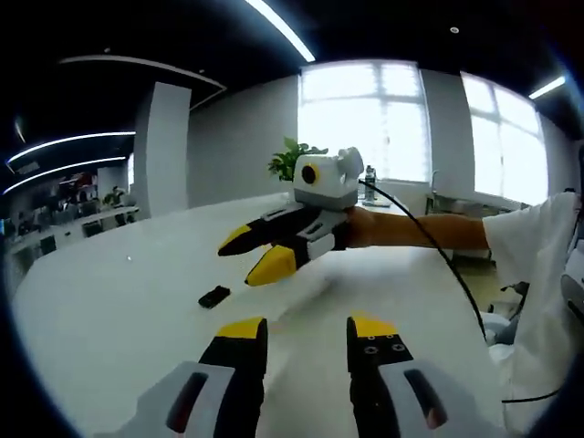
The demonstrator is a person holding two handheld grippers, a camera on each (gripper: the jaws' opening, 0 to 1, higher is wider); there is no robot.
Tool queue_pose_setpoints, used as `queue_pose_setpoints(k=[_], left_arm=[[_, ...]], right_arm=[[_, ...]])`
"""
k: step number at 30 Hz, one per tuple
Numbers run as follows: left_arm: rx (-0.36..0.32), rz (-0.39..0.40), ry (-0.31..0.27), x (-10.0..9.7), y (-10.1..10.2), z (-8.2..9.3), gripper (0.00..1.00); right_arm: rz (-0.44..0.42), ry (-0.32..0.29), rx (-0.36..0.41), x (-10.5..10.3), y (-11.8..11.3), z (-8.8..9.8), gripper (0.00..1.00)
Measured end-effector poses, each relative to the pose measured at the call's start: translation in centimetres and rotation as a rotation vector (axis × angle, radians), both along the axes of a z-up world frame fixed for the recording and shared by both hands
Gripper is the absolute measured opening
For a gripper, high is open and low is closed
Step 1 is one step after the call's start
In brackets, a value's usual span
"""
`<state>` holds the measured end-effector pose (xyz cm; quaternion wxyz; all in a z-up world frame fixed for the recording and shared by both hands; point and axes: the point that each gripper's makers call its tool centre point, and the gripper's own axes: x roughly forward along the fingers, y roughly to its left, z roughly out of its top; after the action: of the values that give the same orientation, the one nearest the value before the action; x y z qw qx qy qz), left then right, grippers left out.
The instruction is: Snap the two parts of the plastic buckle together until the buckle closes and remains connected.
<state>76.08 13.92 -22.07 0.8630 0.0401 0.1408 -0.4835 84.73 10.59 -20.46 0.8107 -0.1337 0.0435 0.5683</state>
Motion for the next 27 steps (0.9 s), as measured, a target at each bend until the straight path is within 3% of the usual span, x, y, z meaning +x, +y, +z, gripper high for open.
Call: queue_pose_setpoints(k=[3, 7, 11, 13, 16, 23, 27], left_arm=[[-0.029, 0.002, 0.0, 0.0, 0.0, 0.6, 0.37], [-0.037, 0.034, -0.031, 0.3, 0.1, 1.3, 0.41], [0.005, 0.09, -0.061, 0.5, 0.4, 1.5, 0.59], [0.029, 0.132, -0.101, 0.8, 0.9, 1.8, 0.59], [0.014, 0.136, -0.112, 0.4, 0.7, 2.3, 0.59], [-0.041, 0.187, -0.126, 0.4, 0.9, 3.8, 0.62], [-0.038, 0.194, -0.13, 0.3, 0.8, 3.9, 0.64]], right_arm=[[-0.023, -0.01, -0.003, -0.8, -0.9, 0.3, 0.4], [-0.061, 0.037, -0.001, -1.9, -1.9, 0.2, 0.47], [-0.078, -0.023, -0.028, -3.4, -2.6, 0.4, 0.54], [-0.055, -0.063, -0.06, -4.2, -2.7, 0.4, 0.56], [-0.076, -0.087, -0.064, -5.1, -2.9, 0.8, 0.63], [-0.155, -0.055, -0.022, -6.4, -3.7, 1.9, 0.78], [-0.184, -0.015, -0.011, -7.3, -4.0, 1.7, 0.95]])
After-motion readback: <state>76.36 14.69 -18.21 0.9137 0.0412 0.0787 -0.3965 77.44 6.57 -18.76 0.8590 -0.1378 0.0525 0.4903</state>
